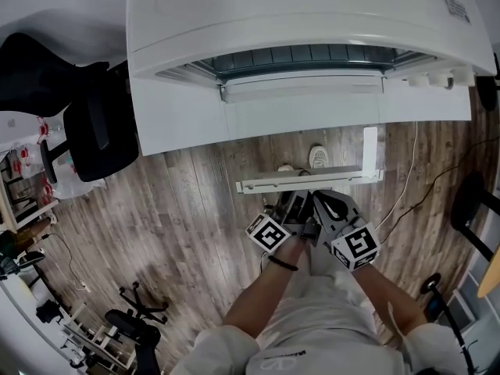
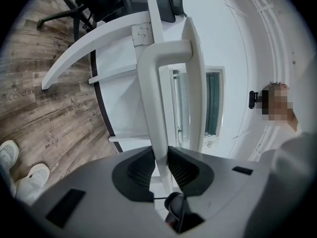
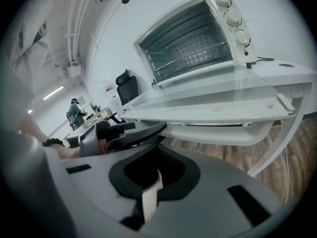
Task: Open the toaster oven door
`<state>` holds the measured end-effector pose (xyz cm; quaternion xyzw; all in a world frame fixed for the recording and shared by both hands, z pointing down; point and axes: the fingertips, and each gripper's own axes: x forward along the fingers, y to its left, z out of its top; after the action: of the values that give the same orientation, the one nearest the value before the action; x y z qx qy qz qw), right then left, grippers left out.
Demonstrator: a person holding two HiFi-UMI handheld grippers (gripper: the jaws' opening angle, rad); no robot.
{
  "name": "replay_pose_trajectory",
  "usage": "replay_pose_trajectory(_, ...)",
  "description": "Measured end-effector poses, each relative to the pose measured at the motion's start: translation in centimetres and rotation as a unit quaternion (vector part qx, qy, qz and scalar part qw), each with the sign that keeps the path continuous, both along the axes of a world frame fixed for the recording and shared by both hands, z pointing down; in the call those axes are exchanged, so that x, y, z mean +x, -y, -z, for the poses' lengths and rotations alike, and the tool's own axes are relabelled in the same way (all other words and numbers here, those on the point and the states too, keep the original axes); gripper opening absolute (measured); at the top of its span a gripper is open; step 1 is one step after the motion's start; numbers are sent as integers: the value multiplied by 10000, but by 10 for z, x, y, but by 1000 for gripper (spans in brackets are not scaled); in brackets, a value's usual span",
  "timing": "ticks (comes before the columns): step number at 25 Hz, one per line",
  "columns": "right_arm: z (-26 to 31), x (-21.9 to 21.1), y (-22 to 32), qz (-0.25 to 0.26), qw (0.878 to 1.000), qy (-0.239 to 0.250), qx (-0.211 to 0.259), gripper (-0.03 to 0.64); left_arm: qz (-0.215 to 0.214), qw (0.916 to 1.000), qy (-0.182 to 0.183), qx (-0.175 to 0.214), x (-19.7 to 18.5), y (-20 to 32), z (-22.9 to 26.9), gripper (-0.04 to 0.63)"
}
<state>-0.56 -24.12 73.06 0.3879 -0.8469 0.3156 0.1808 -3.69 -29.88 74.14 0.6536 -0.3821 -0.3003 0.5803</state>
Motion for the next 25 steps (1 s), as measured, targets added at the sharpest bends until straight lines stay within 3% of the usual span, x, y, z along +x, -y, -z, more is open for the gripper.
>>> replay_pose_trajectory(18,-19,9,-4,-22,9999,-62,-150,17,-56,9997,-33,222,9,6,-30,84)
replay_pose_trajectory(25,-18,2,-3,-79,9998,-94,-176,17,-266,9988,-87,414,2,6,-29,89)
